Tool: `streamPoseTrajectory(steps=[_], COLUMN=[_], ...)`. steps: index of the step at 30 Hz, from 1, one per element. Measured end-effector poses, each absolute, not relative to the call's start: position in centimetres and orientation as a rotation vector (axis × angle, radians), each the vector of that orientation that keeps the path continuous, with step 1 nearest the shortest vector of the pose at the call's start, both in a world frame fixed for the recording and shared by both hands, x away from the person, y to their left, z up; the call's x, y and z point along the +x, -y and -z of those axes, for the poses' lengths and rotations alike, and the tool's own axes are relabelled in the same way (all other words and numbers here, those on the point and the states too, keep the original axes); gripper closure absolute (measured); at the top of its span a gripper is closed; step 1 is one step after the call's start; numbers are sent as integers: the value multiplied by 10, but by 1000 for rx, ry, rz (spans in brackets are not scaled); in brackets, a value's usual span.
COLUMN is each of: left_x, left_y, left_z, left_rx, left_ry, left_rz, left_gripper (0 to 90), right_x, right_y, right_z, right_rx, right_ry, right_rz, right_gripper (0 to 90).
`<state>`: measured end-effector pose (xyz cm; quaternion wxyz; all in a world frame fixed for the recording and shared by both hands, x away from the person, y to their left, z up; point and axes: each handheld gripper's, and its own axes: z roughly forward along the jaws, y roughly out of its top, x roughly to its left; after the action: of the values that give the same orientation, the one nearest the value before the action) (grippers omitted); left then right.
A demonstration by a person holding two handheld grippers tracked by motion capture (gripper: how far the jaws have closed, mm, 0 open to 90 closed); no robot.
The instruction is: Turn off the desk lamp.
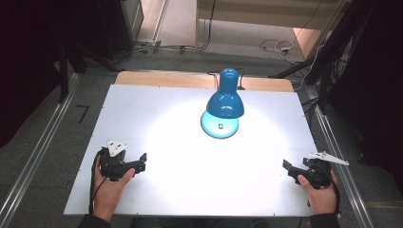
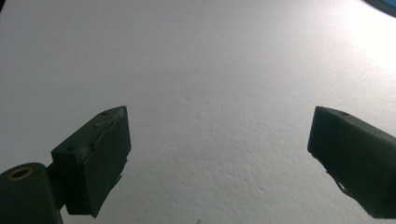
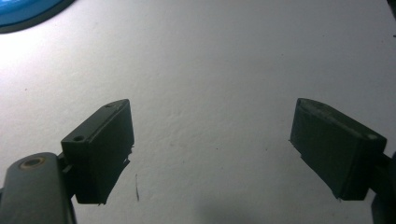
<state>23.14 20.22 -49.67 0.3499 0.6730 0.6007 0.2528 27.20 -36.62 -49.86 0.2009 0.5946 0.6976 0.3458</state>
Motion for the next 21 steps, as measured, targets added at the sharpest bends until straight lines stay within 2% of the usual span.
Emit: streamPoseTrajectory(steps=[5, 12, 21], left_x=[231, 229, 227], left_y=[-197, -196, -197], left_z=[499, 497, 495], left_rx=[1764, 1739, 1715], left_ry=[-1537, -1528, -1527], left_rz=[-714, -677, -701], left_gripper=[74, 74, 74], right_x=[276, 282, 288], right_y=[358, 342, 329], right_z=[498, 497, 494], right_rx=[1642, 1601, 1571], right_ry=[-1969, -1996, -2019], right_rz=[-972, -974, -983], right_gripper=[122, 122, 122])
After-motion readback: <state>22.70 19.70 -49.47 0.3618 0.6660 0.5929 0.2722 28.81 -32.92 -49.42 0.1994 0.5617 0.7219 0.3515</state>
